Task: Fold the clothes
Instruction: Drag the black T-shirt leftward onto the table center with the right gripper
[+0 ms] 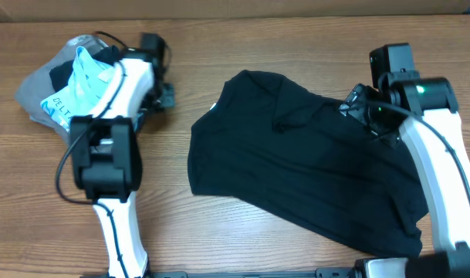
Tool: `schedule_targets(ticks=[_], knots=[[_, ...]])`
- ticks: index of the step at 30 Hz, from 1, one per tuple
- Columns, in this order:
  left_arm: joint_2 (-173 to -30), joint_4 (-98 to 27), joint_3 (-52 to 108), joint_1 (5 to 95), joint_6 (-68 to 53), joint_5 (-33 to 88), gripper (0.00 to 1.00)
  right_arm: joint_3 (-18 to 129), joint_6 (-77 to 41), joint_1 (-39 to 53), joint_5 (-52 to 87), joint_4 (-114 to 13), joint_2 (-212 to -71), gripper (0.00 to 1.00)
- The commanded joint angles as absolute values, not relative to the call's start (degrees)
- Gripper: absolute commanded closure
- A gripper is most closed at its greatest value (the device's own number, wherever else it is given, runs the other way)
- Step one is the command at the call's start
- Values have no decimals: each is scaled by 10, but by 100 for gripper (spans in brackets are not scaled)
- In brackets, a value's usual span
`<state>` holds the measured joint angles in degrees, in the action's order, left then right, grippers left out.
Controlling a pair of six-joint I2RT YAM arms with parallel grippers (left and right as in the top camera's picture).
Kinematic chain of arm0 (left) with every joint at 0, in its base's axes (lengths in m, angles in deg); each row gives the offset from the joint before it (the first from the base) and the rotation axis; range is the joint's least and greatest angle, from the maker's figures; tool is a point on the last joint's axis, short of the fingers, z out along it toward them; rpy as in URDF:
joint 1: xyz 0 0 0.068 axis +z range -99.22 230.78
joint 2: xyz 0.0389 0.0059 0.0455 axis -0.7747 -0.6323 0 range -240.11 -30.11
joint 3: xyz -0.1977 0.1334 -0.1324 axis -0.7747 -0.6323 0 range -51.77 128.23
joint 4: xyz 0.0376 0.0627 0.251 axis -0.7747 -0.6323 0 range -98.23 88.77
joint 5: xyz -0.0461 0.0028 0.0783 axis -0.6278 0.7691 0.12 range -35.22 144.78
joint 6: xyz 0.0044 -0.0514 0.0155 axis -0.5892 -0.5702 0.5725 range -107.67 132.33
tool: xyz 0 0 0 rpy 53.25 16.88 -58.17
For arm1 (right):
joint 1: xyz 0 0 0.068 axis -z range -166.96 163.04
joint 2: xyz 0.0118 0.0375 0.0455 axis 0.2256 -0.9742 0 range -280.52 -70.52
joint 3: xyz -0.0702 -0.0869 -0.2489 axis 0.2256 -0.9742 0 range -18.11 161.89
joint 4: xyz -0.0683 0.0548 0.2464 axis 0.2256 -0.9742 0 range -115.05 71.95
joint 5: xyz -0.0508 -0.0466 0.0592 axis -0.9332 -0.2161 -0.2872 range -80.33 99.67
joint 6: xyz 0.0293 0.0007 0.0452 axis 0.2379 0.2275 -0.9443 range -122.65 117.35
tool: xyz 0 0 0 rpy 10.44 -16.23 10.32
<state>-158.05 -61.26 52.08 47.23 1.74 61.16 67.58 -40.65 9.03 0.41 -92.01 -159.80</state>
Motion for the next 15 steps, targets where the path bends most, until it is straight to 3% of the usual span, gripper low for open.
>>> schedule_targets(ticks=[1,5,15], knots=[[-1492,-612,523,451,20,572,78,671,-419,140,-18,-910,-1651,13],[-1441,-615,524,445,31,562,63,671,-413,223,-19,-903,-1718,13],[-1347,-649,523,424,54,541,44,671,-341,445,35,-857,-1823,15]])
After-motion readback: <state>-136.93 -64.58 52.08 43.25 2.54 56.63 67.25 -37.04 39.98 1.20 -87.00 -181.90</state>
